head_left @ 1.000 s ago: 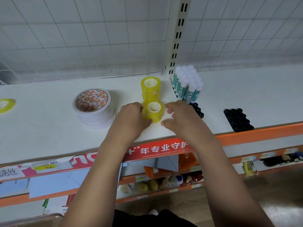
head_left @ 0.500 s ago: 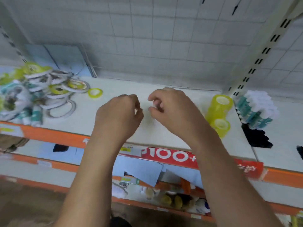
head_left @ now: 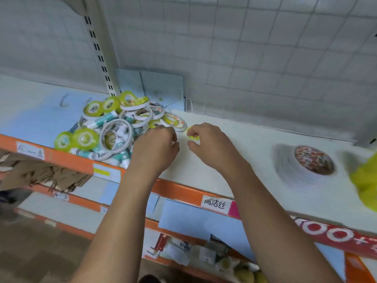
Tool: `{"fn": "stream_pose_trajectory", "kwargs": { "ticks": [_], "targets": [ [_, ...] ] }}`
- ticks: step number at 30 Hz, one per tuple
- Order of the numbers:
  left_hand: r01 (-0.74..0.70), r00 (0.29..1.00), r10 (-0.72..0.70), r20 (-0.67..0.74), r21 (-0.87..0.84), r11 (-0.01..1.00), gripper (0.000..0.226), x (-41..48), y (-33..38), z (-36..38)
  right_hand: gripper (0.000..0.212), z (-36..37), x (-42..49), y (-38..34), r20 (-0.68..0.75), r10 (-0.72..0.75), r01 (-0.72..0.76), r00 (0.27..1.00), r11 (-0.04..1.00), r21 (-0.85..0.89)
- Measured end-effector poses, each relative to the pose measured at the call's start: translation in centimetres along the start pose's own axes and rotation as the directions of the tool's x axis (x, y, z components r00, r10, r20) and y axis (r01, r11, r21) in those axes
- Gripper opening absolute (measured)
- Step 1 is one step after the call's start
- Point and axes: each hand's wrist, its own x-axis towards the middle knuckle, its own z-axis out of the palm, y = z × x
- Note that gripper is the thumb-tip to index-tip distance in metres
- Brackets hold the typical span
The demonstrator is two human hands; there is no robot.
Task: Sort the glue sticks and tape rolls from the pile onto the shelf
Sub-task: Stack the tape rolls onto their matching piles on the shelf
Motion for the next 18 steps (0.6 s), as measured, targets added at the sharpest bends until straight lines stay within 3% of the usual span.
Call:
{"fn": "stream_pose_trajectory", "kwargs": {
  "ticks": [9, 18],
  "targets": [
    [-0.193, 0.981, 0.193, -0.008, -0.036, 0.980, 0.017, 3.9, -4.4, 0.1, 0.028, 2.9, 3.4, -2.1, -0.063, 0.114, -0.115, 0.991, 0.993, -0.004],
    [-0.264, 0.961, 0.271, 0.058, -0.107, 0.959, 0.018, 5.7, -4.4, 0.9, 0.047, 3.5, 5.1, -0.1, -0.095, 0.294, -0.300, 0.951, 0.952, -0.056]
  ]
}}
